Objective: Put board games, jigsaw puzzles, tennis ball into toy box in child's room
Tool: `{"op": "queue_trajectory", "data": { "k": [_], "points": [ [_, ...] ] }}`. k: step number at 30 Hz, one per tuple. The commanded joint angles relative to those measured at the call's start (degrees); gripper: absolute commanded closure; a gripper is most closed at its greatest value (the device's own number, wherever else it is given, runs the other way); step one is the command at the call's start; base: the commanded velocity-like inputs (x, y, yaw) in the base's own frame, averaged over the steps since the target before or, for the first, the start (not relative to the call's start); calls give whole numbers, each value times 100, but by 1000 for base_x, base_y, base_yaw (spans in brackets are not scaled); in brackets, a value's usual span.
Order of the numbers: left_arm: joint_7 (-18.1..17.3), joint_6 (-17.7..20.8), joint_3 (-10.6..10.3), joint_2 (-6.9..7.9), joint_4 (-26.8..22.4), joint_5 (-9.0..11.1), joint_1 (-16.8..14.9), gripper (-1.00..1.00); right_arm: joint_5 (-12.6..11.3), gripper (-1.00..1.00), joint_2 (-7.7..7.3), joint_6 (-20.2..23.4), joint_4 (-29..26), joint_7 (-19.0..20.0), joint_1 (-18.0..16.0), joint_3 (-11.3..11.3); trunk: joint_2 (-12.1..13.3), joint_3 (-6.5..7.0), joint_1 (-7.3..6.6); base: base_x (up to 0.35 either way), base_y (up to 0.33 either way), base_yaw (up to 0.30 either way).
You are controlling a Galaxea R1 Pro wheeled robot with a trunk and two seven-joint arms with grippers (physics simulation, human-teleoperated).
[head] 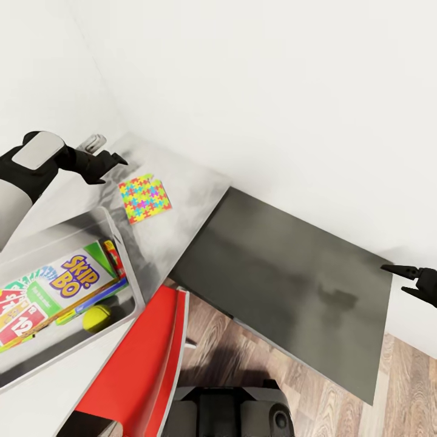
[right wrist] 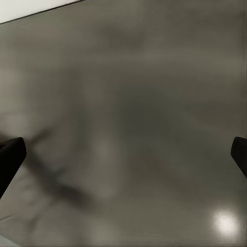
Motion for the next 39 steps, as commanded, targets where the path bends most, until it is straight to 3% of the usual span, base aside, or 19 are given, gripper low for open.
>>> {"op": "queue_trajectory", "data": {
  "k": [1, 39],
  "points": [
    [46, -2, -36, 10, -11, 55, 1, -100, -59, -100, -1, 18, -3, -60, -7, -2, -10, -17, 3, 0, 0, 0],
    [37, -7, -16, -5, -8, 42, 123, -100, -61, -100, -1, 18, -3, -53, -7, -11, -10, -370, 3, 0, 0, 0]
  ]
}}
